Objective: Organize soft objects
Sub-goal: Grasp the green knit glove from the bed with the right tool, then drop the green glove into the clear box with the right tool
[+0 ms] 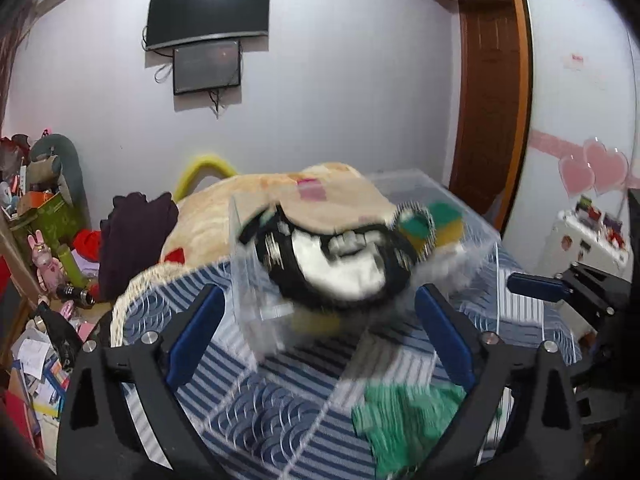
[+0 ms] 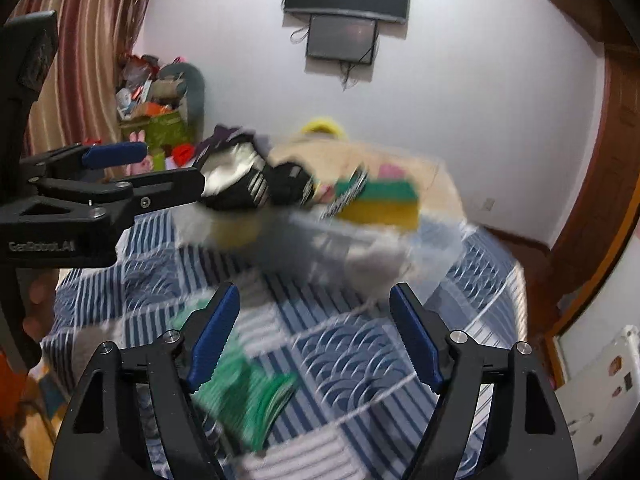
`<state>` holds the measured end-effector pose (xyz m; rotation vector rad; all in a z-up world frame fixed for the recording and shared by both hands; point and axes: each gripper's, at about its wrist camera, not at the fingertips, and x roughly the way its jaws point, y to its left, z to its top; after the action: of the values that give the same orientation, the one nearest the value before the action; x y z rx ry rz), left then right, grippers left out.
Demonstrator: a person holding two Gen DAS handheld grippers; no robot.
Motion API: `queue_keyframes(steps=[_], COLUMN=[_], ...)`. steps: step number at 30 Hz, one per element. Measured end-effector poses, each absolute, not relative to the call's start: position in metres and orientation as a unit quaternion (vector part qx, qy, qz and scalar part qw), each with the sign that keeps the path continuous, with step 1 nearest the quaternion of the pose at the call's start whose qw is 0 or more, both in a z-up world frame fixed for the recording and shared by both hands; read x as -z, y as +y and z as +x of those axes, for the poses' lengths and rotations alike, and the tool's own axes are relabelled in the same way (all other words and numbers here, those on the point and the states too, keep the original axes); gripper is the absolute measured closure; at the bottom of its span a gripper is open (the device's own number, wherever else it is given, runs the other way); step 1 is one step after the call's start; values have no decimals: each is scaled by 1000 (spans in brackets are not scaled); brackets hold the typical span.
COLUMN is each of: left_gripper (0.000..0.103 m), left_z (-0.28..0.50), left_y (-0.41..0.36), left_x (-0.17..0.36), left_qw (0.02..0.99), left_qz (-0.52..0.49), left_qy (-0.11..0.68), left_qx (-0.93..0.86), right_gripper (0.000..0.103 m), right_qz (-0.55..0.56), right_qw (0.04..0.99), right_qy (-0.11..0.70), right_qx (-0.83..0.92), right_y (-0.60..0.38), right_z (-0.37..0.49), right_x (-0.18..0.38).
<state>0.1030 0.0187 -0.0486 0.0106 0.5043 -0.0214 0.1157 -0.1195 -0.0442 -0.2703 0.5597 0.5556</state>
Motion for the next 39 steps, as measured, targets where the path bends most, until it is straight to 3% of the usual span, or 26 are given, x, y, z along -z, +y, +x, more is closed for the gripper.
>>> queue_keyframes(steps=[5,6,7,8,10,12,14,30,39], left_gripper=[6,6,6,6,6,6,6,6,6], left_z=[86,83,81,79,77,76,74,57,58], left_y=[16,16,16,16,15,14,13,45,55], left_x=[74,79,82,86,92,95,96,83,88], left_qw=[960,958,957,957,956,956,958,966,963], left_qz=[-8,-15,-17,-19,-18,-14,-12,-57,-79], left_qy=[279,286,288,290,292,292,288,252,254], left_qx=[15,22,22,20,15,8,3,-30,-29], right_gripper=[29,33,38,50,57,80,86,88,88], right_qz=[-109,-109,-109,-108,-109,-119,-124,-64,-109], right_qw=[887,882,877,872,858,859,857,924,919], right_qy=[330,338,347,357,378,374,369,225,257], right_qx=[-305,-309,-314,-318,-330,-328,-338,-302,-279], right_y=[-122,-121,-120,-118,-114,-110,-108,-113,-70], right_z=[113,113,114,114,116,114,111,129,172], right_x=[72,77,82,88,98,101,99,6,19])
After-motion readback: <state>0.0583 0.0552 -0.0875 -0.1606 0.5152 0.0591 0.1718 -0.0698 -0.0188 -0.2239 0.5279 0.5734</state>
